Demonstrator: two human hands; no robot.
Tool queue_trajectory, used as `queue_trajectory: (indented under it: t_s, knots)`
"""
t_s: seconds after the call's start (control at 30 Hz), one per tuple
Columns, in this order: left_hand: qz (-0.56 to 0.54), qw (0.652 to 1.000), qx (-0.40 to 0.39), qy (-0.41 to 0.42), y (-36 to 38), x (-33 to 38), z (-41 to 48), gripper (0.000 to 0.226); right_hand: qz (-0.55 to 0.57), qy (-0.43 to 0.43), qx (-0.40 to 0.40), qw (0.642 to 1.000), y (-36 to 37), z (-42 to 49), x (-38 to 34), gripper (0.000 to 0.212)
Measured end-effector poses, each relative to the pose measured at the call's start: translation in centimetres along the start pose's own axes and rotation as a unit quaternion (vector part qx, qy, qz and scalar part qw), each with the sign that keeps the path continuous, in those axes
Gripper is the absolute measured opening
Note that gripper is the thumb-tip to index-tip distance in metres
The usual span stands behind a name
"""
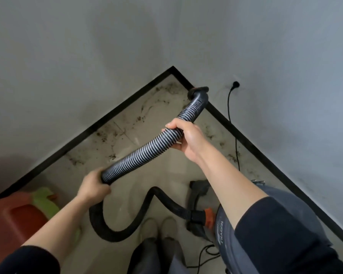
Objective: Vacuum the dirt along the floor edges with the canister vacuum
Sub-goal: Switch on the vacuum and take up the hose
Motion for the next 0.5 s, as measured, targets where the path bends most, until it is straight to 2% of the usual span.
queue_trajectory:
  t_s: [0.13, 0.2, 0.23, 0.37, 0.43, 0.5]
  knots:
    - [0.022, 0.983, 0.181, 0.034, -4.2, 3.1, 0.4, 0.041, 0.0, -0.018, -0.022, 1.0, 1.0, -0.5, -2.5, 0.003]
    - [0.017, 0.976, 0.213, 0.05, -5.6, 4.2, 1.3, 0.041, 0.001, -0.038, -0.035, 0.999, 1.5, -0.6, -4.1, 0.006]
    - [0.014, 0.979, 0.197, 0.055, -6.0, 4.7, 2.1, 0.042, -0.002, -0.051, -0.035, 0.998, 1.6, -0.6, -5.0, 0.005]
    - [0.029, 0.998, -0.026, 0.05, -4.3, 5.6, 4.6, 0.055, -0.03, -0.102, -0.019, 0.994, 1.3, 0.2, -7.7, 0.009]
    - [0.061, 0.989, -0.129, 0.041, -2.7, 5.6, 5.3, 0.058, -0.052, -0.112, -0.005, 0.992, 0.8, 0.9, -8.2, 0.008]
    - [0.075, 0.962, -0.259, 0.04, -1.0, 5.8, 5.6, 0.062, -0.066, -0.106, 0.014, 0.992, 0.1, 1.9, -8.2, 0.012]
Point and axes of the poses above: each hand's wrist, its own z-axis towards the middle knuckle, its own y-axis out of the palm, x = y × z, the point moved 4 cm from there along z, towards the middle knuckle, and after that the axes turned 4 degrees about y, right-handed, at the moved point
